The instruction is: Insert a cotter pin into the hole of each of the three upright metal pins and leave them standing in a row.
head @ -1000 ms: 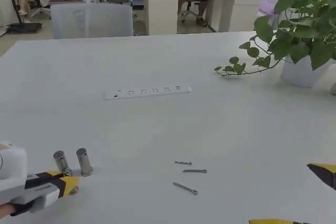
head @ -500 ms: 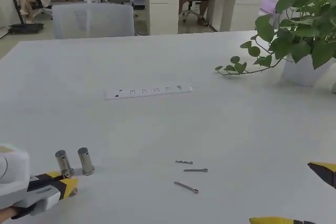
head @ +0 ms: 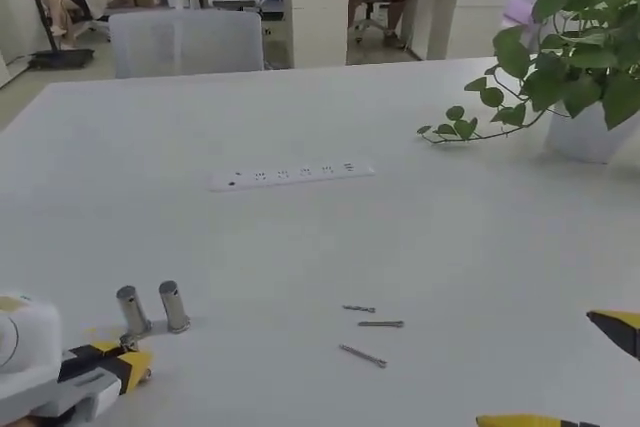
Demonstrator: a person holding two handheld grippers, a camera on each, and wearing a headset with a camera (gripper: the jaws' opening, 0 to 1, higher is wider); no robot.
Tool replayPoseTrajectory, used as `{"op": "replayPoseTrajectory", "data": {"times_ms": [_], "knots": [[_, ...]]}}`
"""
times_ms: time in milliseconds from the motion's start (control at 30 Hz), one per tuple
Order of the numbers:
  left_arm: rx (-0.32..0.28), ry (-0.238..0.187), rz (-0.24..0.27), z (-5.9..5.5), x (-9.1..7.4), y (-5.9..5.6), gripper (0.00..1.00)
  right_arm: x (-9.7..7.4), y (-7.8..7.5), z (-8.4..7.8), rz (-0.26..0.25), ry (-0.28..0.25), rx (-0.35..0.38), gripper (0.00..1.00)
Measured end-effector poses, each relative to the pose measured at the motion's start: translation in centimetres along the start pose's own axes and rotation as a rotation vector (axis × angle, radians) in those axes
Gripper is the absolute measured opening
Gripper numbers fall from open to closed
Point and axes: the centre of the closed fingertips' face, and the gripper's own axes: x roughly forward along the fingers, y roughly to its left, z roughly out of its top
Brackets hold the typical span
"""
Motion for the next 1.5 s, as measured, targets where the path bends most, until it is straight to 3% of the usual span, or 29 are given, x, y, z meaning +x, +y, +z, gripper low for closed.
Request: {"op": "replayPoseTrajectory", "data": {"times_ms": [233, 633, 800, 1500], "knots": [[-0.002, -0.004, 0.010, 0.3, -0.8, -0.3, 0.07, 0.2, 0.2, 0.0, 0.011, -0.006, 0.001, 0.98], [0.005, 0.020, 0.033, -0.4, -1.8, -0.8, 0.07, -0.1, -0.2, 0.1, 0.003, -0.019, 0.009, 0.98], [-0.037, 0.006, 0.026, -0.3, -2.1, -1.8, 0.07, -0.1, -0.2, 0.0, 0.007, -0.021, 0.009, 0.98], [-0.057, 0.010, 0.039, -1.2, -2.9, -4.0, 0.07, -0.1, 0.3, -0.2, 0.025, -0.034, 0.012, 0.97]]}}
